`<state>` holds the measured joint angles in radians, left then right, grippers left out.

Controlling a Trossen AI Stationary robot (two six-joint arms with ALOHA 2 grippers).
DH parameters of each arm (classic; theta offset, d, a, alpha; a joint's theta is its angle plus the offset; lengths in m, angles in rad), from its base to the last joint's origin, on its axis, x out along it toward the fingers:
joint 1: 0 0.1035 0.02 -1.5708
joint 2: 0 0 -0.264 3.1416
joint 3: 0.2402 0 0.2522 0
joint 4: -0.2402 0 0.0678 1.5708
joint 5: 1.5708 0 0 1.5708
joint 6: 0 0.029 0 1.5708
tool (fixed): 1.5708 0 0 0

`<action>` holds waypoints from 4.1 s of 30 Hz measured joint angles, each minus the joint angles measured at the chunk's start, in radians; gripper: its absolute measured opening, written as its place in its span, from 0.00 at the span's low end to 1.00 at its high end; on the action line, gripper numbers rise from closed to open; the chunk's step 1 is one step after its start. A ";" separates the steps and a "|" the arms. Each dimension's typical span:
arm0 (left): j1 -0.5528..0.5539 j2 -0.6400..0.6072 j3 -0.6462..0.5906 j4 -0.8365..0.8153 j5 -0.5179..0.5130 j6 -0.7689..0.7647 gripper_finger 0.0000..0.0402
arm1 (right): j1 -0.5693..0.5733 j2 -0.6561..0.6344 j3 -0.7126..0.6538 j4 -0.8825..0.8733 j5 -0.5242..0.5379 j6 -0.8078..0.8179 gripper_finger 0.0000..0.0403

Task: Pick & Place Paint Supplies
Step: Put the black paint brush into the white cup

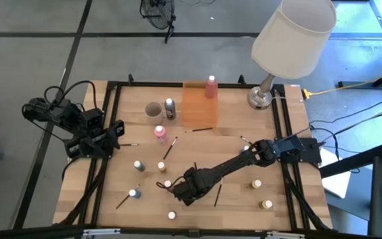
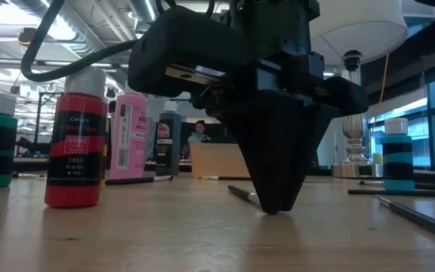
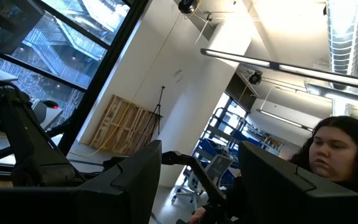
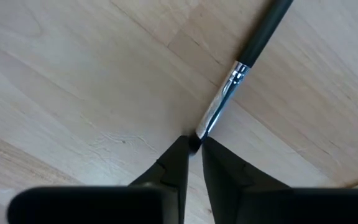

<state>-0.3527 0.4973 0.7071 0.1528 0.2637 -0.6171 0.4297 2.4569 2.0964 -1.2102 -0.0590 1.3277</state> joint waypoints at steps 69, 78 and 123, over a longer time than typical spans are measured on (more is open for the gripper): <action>-0.001 0.001 0.001 0.023 0.004 0.223 0.52 | 0.005 -0.278 0.261 0.458 0.082 -0.296 0.00; -0.013 0.123 0.176 0.036 -0.072 0.416 0.52 | -0.060 -0.369 0.261 0.684 0.003 -0.498 0.00; -0.480 0.788 1.052 -1.063 -1.754 1.476 0.52 | -0.278 -0.497 0.259 0.581 -0.203 -0.653 0.00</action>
<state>-0.8322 1.2857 1.7588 -0.9100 -1.4906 0.8593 0.1514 1.9594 2.3558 -0.6289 -0.2620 0.6743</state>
